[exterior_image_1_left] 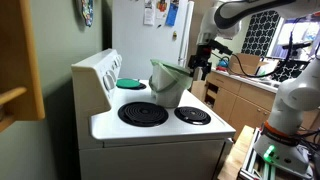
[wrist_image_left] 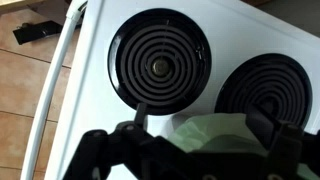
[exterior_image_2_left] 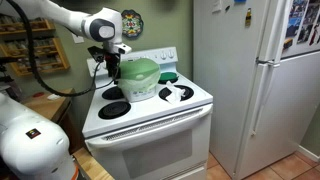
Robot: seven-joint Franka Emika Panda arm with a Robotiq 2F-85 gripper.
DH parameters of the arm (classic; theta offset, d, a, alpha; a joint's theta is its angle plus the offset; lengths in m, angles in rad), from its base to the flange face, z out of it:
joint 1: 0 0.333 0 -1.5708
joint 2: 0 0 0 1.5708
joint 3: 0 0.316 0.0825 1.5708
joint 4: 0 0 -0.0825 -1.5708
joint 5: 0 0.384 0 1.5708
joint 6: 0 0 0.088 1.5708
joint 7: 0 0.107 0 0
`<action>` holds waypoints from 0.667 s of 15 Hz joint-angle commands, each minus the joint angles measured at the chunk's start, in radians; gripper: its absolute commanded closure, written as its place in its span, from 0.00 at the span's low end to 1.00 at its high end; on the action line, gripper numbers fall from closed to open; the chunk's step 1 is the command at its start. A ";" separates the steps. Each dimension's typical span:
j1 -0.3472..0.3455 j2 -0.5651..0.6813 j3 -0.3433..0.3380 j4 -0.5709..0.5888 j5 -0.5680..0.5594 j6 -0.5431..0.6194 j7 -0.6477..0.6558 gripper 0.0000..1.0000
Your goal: Open the lid to the bin and place the paper towel into it
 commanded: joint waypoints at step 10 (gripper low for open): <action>-0.044 -0.088 -0.019 -0.035 -0.012 0.083 -0.003 0.00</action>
